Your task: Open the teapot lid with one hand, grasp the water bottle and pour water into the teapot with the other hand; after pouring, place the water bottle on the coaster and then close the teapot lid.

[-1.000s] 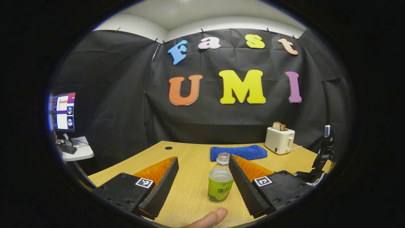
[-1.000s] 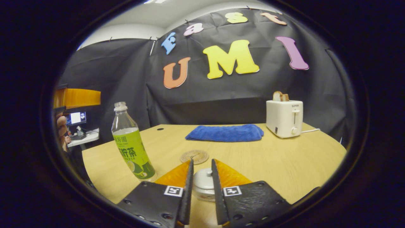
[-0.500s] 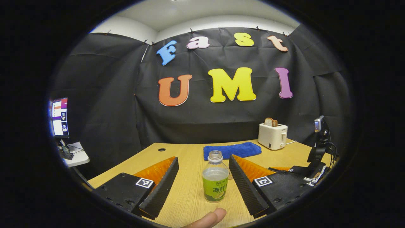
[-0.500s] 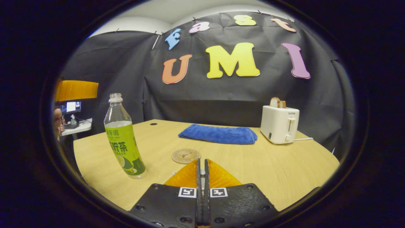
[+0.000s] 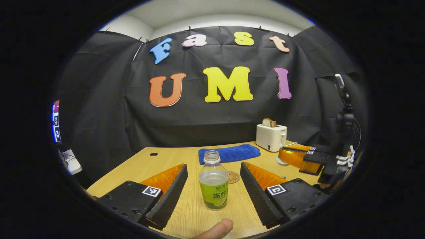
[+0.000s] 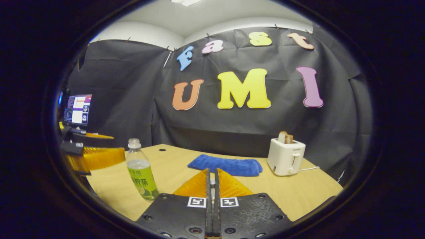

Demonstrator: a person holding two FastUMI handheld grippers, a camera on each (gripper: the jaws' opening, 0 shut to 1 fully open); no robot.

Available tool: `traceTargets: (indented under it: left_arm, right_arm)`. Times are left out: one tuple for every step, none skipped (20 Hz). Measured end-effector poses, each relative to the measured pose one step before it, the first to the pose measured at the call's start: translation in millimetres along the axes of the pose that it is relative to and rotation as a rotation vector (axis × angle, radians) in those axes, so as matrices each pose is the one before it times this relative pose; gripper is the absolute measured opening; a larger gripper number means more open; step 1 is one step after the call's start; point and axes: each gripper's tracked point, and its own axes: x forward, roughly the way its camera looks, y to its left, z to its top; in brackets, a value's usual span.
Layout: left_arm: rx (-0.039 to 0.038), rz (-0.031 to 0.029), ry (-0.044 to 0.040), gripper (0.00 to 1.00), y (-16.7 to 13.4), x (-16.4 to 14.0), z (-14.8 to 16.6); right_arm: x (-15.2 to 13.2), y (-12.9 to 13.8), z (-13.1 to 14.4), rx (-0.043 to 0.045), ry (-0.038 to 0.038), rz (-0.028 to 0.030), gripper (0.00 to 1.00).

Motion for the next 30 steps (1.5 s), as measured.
traceTargets:
  left_arm:
    - [0.01516, -0.01602, -0.00812, 1.0, -0.16, 1.28, -3.66]
    - [0.01392, -0.01248, -0.01386, 0.99, -1.32, 3.35, -0.68]
    - [0.00612, -0.00547, -0.01329, 0.99, 0.59, 3.6, -2.06]
    - [0.00245, 0.00043, -0.00388, 0.99, 1.84, 4.02, -3.66]
    - [-0.01013, 0.00071, -0.00049, 0.99, 2.08, 3.82, -6.01]
    - [-0.01937, 0.00104, 0.00676, 0.99, 1.96, 4.44, -6.86]
    - [-0.01827, -0.00035, 0.0072, 0.99, 0.41, 4.75, -5.8]
    - [-0.01826, -0.00471, 0.00468, 0.99, -1.58, 3.99, -5.92]
    - [-0.01139, -0.00339, 0.00128, 1.0, -2.13, 1.92, -4.43]
    - [-0.00625, -0.00274, -0.00401, 0.99, -1.91, 3.22, -2.67]
    - [-0.00355, -0.00011, -0.00976, 1.0, -1.16, 2.15, -1.54]
    - [-0.01006, 0.00568, -0.00045, 1.0, -1.46, 3.82, -2.33]
    - [-0.00492, 0.01459, 0.00802, 0.99, 2.24, 4.92, -5.79]
    - [-0.00052, 0.01693, 0.00142, 0.99, 1.95, 2.42, -3.7]
    - [0.00723, 0.01798, -0.00488, 1.0, 0.12, 0.42, -1.67]
    - [0.00712, 0.01179, -0.0268, 1.0, 1.55, 1.08, 0.95]
    - [-0.0054, -0.00759, -0.01244, 0.99, -0.54, 1.91, -2.45]
    - [-0.01129, -0.00803, 0.00053, 0.98, -3.29, 1.45, -2.07]
    - [-0.00573, 0.00436, 0.00629, 0.96, -0.17, 2.41, -3.5]
    - [-0.00512, 0.00896, 0.00203, 0.95, 1.76, 0.25, -2.39]
    - [0.00486, 0.00817, -0.00281, 0.91, 0.78, 0.32, 0.65]
    - [0.00764, -0.00208, -0.00841, 0.89, -1.69, -0.89, 1.19]
    - [0.01541, 0.00169, -0.00487, 0.82, -1.51, -1.68, 0.3]
    - [0.00832, -0.00681, -0.0054, 0.8, -2.95, -1.12, 1.87]
    - [0.00865, -0.0089, 0.00728, 0.79, -3.54, 0.8, -1.43]
    - [0.00941, 0.0052, 0.00645, 0.79, -1.13, -1.26, 1.17]
    - [0.01582, 0.0139, 0.0122, 0.78, 0.87, -1.61, 1.22]
    - [0.02487, 0.01968, 0.01228, 0.78, 0.48, -2.42, 2.62]
    - [0.0461, 0.01216, -0.00011, 0.78, -1.53, -5.48, 8.64]
    - [0.03545, 0.00972, 0.00317, 0.79, -2.6, -2.71, 3.06]
  right_arm:
    - [-6.68, -2.64, 9.68, 0.01046, -0.01495, -0.0007, 0.01]
    - [-6.26, -2.75, 6.44, 0.00771, -0.01512, 0.00282, 0.01]
    - [-6.24, -4.13, 6.45, 0.00027, -0.01104, -0.00469, 0.01]
    - [-5.81, -7.33, 2.85, -0.00392, -0.00818, -0.01066, 0.0]
    - [-5.77, -5.49, 1.49, 0.00007, -0.00747, -0.01077, 0.02]
    - [-3.6, -3.57, -0.68, 0.00164, -0.00161, -0.00547, 0.02]
    - [-4.11, -3.19, -0.76, 0.00362, 0.0018, -0.00206, 0.01]
    - [-3.66, -3.02, -2.3, 0.00811, 0.00086, -0.00001, 0.01]
    - [-2.95, -2.67, -2.09, 0.00537, 0.0048, 0.0028, 0.01]
    - [-0.68, -3.14, -3.7, 0.00109, 0.00506, -0.00071, 0.01]
    - [-0.75, -5.28, -2.59, 0.00109, 0.00554, -0.00799, 0.01]
    - [0.46, -6.34, -3.28, 0.00309, 0.0072, -0.00808, 0.01]
    - [-0.07, -4.03, -2.49, 0.00668, 0.00727, -0.00438, 0.01]
    - [0.6, -4.42, -2.61, 0.00948, 0.00661, -0.00527, 0.01]
    - [-0.48, -3.46, -1.4, 0.00835, 0.00542, -0.00231, 0.01]
    - [-0.61, -2.25, -2.55, 0.00584, 0.00481, 0.00143, 0.01]
    - [-0.22, -2.33, -0.67, 0.00488, 0.00139, -0.00294, 0.01]
    - [0.36, -3.85, -0.76, 0.00503, 0.00213, -0.0067, 0.01]
    - [0.28, -1.97, -0.45, 0.00323, 0.00268, -0.00118, 0.01]
    - [-0.47, 0.37, -0.31, 0.00114, 0.00052, 0.00266, 0.01]
    - [-0.17, -1.21, -0.15, 0.00068, 0.00144, -0.00226, 0.01]
    - [0.32, -0.91, -1.75, -0.00005, 0.00214, -0.00021, 0.01]
    - [0.34, 0.17, -0.25, -0.00074, 0.00263, 0.00137, 0.01]
    - [0.6, -0.44, -1.57, -0.00073, 0.00448, 0.00055, 0.0]
    - [-0.39, -0.68, -0.51, 0.00092, 0.00286, -0.00127, 0.0]
    - [0.04, -0.37, -0.79, -0.00013, 0.00178, 0.00091, 0.01]
    - [-0.75, -0.18, 0.88, -0.00234, -0.00026, 0.00049, 0.01]
    - [-0.38, -1.11, 0.54, -0.00426, -0.00002, -0.0022, 0.01]
    - [-0.75, -2.87, 0.67, -0.00338, -0.00225, -0.00614, 0.01]
    - [-0.15, -1.73, 1.29, -0.00094, -0.00039, -0.00382, 0.01]
